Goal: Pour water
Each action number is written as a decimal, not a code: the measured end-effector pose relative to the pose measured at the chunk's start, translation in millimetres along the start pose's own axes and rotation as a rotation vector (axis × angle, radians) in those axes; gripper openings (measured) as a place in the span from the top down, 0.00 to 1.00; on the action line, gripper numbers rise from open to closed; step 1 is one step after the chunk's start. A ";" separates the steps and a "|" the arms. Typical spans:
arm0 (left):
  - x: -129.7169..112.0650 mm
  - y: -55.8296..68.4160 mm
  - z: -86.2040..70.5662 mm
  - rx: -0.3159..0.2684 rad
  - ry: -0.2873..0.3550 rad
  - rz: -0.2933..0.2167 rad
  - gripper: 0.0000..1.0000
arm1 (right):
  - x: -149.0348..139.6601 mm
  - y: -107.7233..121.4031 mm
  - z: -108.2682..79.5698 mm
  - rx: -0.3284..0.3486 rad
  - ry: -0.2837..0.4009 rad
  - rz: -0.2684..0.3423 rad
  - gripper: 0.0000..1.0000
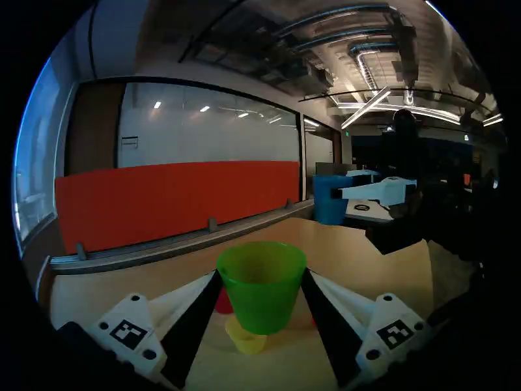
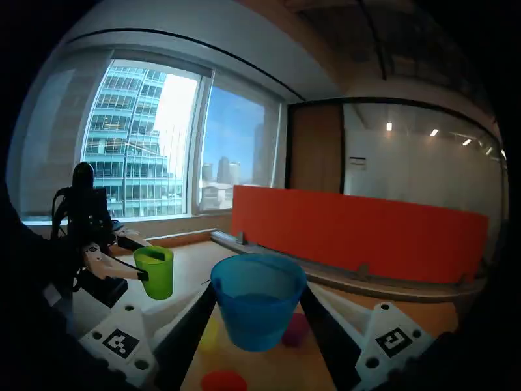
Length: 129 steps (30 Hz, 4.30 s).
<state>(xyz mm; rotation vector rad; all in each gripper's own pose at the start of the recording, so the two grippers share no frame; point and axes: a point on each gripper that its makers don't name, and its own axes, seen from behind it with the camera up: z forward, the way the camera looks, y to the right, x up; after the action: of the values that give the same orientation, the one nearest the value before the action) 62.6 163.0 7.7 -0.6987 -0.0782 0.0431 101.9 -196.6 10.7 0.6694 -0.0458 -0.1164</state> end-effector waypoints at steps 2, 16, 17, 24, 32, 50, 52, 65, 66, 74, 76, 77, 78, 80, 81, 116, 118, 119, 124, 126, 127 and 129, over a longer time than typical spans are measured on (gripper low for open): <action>-0.8 0.5 0.8 -0.003 0.000 0.002 0.14 | 2.2 -2.6 1.3 0.008 0.000 -0.012 0.10; -3.9 6.9 5.6 -0.022 0.002 -0.003 0.14 | 10.8 -19.4 8.9 0.028 -0.012 -0.158 0.10; -4.1 7.6 6.0 -0.024 0.002 -0.004 0.14 | 11.1 -20.5 9.6 0.029 -0.015 -0.168 0.10; -5.4 11.9 9.5 -0.035 0.000 -0.005 0.14 | 15.2 -25.9 13.9 0.046 -0.026 -0.229 0.10; -7.4 14.7 13.4 -0.046 -0.002 -0.006 0.14 | 22.5 -32.1 18.3 0.062 -0.033 -0.291 0.10; -8.6 21.9 18.5 -0.067 -0.005 -0.009 0.14 | 41.4 -38.8 31.2 0.079 -0.037 -0.420 0.10; -8.0 23.2 19.2 -0.071 -0.004 -0.009 0.14 | 43.5 -40.4 32.3 0.081 -0.036 -0.436 0.10; -4.9 35.2 23.3 -0.093 -0.005 -0.002 0.14 | 58.8 -46.1 43.1 0.089 -0.026 -0.516 0.10; -4.8 35.5 23.6 -0.095 -0.005 -0.002 0.14 | 59.7 -46.2 43.7 0.090 -0.026 -0.520 0.10; -4.2 36.7 25.5 -0.100 -0.004 -0.002 0.14 | 65.9 -47.3 46.9 0.094 -0.021 -0.574 0.10; -4.4 37.3 25.8 -0.102 -0.005 -0.002 0.14 | 67.1 -47.6 47.7 0.093 -0.021 -0.592 0.10; -4.4 37.7 26.0 -0.103 -0.006 -0.002 0.14 | 67.8 -47.8 48.1 0.093 -0.020 -0.602 0.10; -4.3 38.2 26.1 -0.104 -0.006 -0.002 0.14 | 69.0 -47.8 48.5 0.092 -0.019 -0.611 0.10; -4.1 39.4 26.4 -0.107 -0.006 -0.001 0.14 | 71.4 -47.7 49.3 0.089 -0.015 -0.631 0.10; -3.8 39.9 26.5 -0.108 -0.005 0.000 0.14 | 72.3 -47.5 49.9 0.088 -0.014 -0.640 0.10; 2.7 52.7 30.0 -0.137 0.004 0.002 0.14 | 83.7 -51.3 69.2 0.055 -0.022 -0.937 0.10; 2.6 53.9 30.3 -0.140 0.004 0.003 0.14 | 83.8 -51.5 69.9 0.053 -0.024 -0.951 0.10; 2.5 54.5 30.5 -0.142 0.004 0.003 0.14 | 83.8 -51.5 70.2 0.052 -0.024 -0.957 0.10; 2.4 54.6 31.3 -0.141 0.003 0.007 0.14 | 81.5 -50.1 71.7 0.047 -0.027 -1.002 0.10; 3.1 54.6 31.5 -0.140 0.005 0.007 0.14 | 80.6 -49.6 72.2 0.045 -0.029 -1.021 0.10; 3.5 54.7 31.5 -0.141 0.006 0.007 0.14 | 80.3 -49.6 72.4 0.045 -0.029 -1.029 0.10; 4.0 55.0 31.5 -0.142 0.008 0.005 0.14 | 79.9 -50.0 72.6 0.046 -0.028 -1.045 0.10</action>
<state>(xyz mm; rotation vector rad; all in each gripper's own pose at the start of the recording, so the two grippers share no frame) 63.2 225.5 -3.4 -0.8414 -0.0723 0.0403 170.7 -289.9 36.9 0.6820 0.2818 -1.1315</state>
